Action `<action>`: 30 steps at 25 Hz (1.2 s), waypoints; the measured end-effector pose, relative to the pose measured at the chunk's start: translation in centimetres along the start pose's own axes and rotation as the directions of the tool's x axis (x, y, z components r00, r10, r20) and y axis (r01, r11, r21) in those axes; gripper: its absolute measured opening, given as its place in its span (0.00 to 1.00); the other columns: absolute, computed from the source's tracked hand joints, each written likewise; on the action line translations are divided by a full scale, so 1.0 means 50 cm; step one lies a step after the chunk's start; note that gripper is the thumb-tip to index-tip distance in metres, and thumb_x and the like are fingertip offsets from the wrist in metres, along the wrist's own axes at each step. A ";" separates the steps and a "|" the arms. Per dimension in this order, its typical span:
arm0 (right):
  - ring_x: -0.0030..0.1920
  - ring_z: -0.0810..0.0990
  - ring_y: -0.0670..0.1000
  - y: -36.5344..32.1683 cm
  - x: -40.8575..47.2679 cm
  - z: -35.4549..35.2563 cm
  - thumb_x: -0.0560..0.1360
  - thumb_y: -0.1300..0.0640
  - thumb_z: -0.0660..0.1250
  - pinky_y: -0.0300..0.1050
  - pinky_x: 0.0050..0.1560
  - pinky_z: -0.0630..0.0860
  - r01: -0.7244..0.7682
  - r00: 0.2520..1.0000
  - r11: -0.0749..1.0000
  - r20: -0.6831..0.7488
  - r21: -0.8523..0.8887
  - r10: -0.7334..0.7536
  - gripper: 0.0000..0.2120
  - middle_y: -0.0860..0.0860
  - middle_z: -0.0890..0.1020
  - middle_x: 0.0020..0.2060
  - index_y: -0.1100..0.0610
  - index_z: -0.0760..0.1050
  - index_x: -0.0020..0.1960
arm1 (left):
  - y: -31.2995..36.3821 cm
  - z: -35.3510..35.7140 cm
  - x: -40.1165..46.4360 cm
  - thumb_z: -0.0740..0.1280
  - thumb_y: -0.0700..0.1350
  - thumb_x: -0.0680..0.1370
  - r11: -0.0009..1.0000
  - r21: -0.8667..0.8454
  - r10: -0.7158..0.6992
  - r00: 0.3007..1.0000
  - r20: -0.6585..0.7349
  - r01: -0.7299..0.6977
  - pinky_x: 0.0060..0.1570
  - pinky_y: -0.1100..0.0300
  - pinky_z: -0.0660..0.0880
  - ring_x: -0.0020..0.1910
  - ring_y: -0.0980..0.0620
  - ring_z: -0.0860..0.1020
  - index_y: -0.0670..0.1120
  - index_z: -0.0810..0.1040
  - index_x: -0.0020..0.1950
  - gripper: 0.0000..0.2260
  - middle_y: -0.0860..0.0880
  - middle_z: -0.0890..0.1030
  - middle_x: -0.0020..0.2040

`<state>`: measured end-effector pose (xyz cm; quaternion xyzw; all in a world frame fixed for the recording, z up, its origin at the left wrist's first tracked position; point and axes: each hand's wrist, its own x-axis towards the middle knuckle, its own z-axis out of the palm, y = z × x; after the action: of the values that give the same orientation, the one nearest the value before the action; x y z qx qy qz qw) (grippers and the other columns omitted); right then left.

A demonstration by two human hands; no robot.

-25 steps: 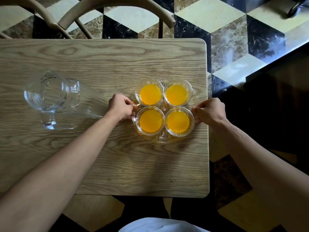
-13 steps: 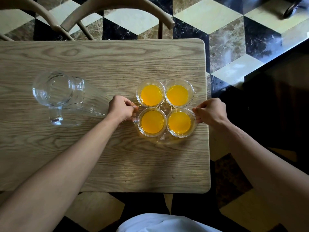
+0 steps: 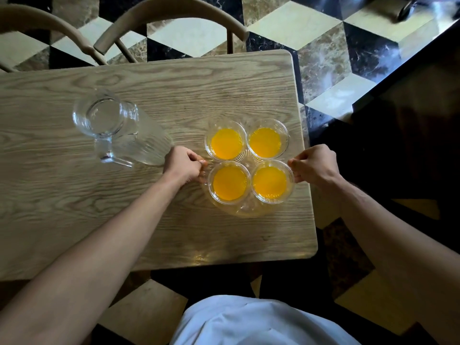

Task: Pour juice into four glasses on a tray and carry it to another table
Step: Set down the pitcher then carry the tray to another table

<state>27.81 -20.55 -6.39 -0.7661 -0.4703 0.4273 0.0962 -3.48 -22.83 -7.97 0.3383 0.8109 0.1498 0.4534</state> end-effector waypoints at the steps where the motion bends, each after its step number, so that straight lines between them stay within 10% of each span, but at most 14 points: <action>1: 0.30 0.87 0.51 0.005 -0.009 -0.001 0.74 0.59 0.78 0.51 0.38 0.87 0.004 1.000 1.000 -0.002 -0.007 -0.004 0.08 0.53 0.86 0.28 0.58 0.84 0.37 | -0.004 0.000 -0.010 0.73 0.31 0.79 1.000 -0.004 -0.001 1.000 0.000 0.001 0.23 0.59 0.82 0.20 0.56 0.81 0.43 0.83 0.35 0.14 0.46 0.85 0.35; 12: 0.27 0.86 0.47 0.031 -0.106 -0.036 0.74 0.59 0.78 0.41 0.31 0.84 0.088 0.993 0.993 0.083 -0.077 -0.082 0.07 0.50 0.85 0.25 0.59 0.84 0.38 | -0.081 0.020 -0.174 0.73 0.30 0.79 0.983 -0.161 -0.100 0.991 -0.085 0.086 0.26 0.53 0.84 0.22 0.55 0.81 0.37 0.84 0.45 0.05 0.43 0.85 0.37; 18: 0.33 0.87 0.54 0.017 -0.145 -0.054 0.73 0.61 0.77 0.58 0.39 0.87 0.204 0.966 0.957 0.198 -0.206 -0.164 0.04 0.57 0.87 0.33 0.62 0.85 0.42 | -0.176 0.057 -0.283 0.71 0.29 0.75 0.959 -0.245 -0.195 0.962 -0.193 0.145 0.44 0.42 0.88 0.42 0.42 0.89 0.43 0.87 0.40 0.10 0.42 0.89 0.45; 21: 0.34 0.84 0.51 0.009 -0.164 -0.036 0.72 0.63 0.77 0.59 0.42 0.87 0.291 0.942 0.899 0.264 -0.327 -0.208 0.05 0.58 0.88 0.36 0.65 0.86 0.44 | -0.224 0.069 -0.341 0.70 0.29 0.76 0.929 -0.325 -0.261 0.935 -0.238 0.177 0.43 0.42 0.88 0.40 0.43 0.89 0.44 0.85 0.39 0.12 0.43 0.89 0.45; 25: 0.24 0.83 0.44 -0.005 -0.199 -0.001 0.72 0.60 0.77 0.37 0.28 0.80 0.393 0.899 0.855 0.336 -0.339 -0.280 0.06 0.53 0.86 0.27 0.60 0.86 0.37 | -0.294 0.071 -0.413 0.69 0.28 0.78 0.867 -0.454 -0.357 0.891 -0.279 0.206 0.32 0.50 0.86 0.36 0.48 0.88 0.38 0.82 0.47 0.07 0.42 0.87 0.46; 30: 0.27 0.85 0.45 -0.041 -0.259 0.066 0.72 0.60 0.79 0.46 0.38 0.86 0.484 0.834 0.805 0.460 -0.343 -0.305 0.06 0.52 0.86 0.27 0.61 0.86 0.37 | -0.375 0.052 -0.496 0.73 0.30 0.78 0.798 -0.562 -0.437 0.851 -0.291 0.217 0.25 0.61 0.81 0.27 0.53 0.86 0.39 0.82 0.42 0.07 0.43 0.86 0.41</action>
<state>21.54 -30.71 0.00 -0.5510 -0.7165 0.4188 -0.0870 -0.12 -53.59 -3.98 0.0188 0.8646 0.3429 0.3668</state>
